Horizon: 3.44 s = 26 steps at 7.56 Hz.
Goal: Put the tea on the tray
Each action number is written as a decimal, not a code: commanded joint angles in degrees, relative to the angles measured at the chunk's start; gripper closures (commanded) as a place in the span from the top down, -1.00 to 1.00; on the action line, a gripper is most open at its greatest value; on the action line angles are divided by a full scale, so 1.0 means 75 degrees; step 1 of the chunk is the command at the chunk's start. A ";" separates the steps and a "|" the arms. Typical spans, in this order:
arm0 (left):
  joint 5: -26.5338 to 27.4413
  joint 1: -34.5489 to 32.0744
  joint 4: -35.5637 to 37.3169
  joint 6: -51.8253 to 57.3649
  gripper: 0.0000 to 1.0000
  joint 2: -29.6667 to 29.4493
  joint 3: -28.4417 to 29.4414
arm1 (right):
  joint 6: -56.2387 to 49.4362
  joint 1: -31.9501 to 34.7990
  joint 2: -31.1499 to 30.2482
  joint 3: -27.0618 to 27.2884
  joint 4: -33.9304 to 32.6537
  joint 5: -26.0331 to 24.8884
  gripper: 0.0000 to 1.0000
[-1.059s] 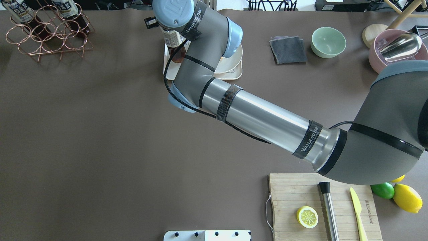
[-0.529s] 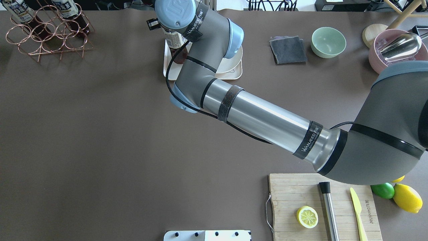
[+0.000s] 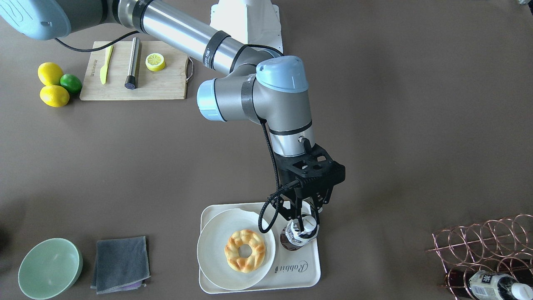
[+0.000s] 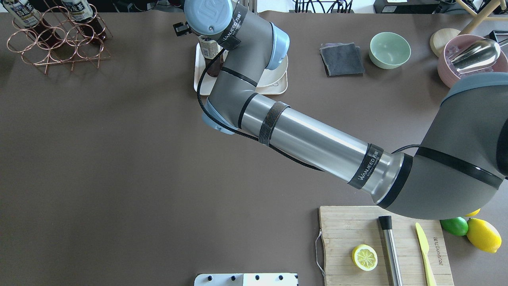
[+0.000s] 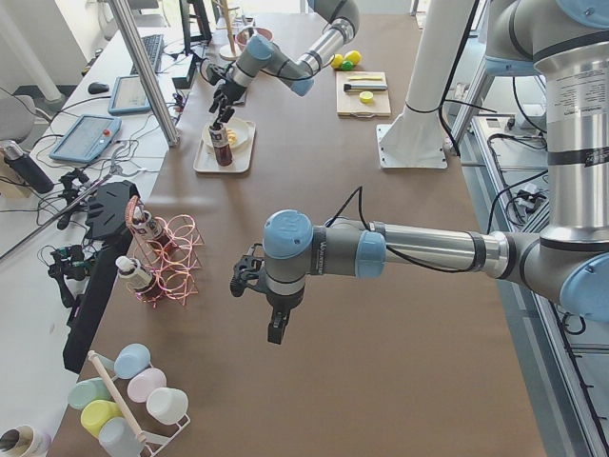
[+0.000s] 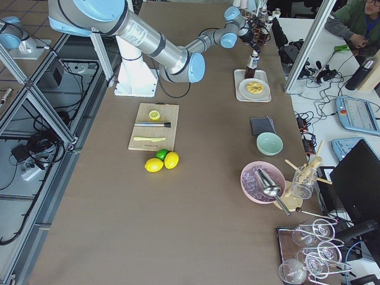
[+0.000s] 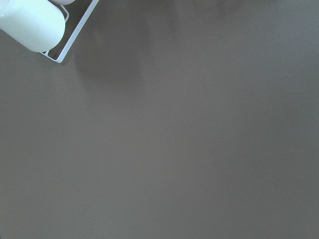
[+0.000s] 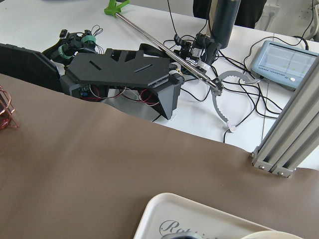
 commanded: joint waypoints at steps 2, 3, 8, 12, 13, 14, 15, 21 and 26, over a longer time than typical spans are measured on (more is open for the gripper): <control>-0.0313 -0.0104 0.0033 -0.0070 1.00 0.0363 0.0006 | 0.0285 0.0906 -0.0218 0.0165 -0.0244 0.1927 1.00; -0.0849 -0.0116 0.0021 -0.0093 0.99 0.0425 0.0018 | 0.0471 0.1246 -0.0522 0.0805 -0.1255 0.2631 1.00; -0.0820 -0.0105 0.0033 -0.0175 1.00 0.0133 -0.0122 | -0.2330 0.3144 -0.3772 0.5512 -0.7176 0.4407 1.00; -0.0808 -0.0093 0.0033 -0.0457 0.99 -0.0148 -0.0123 | -0.6726 0.5205 -0.7993 0.7337 -0.7499 0.5239 1.00; -0.0808 -0.0093 0.0033 -0.0457 1.00 -0.0149 -0.0134 | -0.7372 0.5639 -0.8465 0.7281 -0.7523 0.5170 1.00; -0.0808 -0.0105 0.0021 -0.0457 1.00 -0.0149 -0.0146 | -0.7448 0.5899 -0.8841 0.7222 -0.7546 0.5134 1.00; -0.0808 -0.0105 0.0009 -0.0457 1.00 -0.0149 -0.0146 | -0.7460 0.6168 -0.9147 0.7117 -0.7523 0.5088 1.00; -0.0831 -0.0116 -0.0049 -0.0386 1.00 -0.0125 -0.0252 | -0.7367 0.6686 -0.9571 0.6940 -0.7453 0.5041 1.00; -0.0878 -0.0116 -0.0061 -0.0375 1.00 -0.0043 -0.0240 | -0.7425 0.6698 -0.9502 0.6987 -0.7441 0.4131 1.00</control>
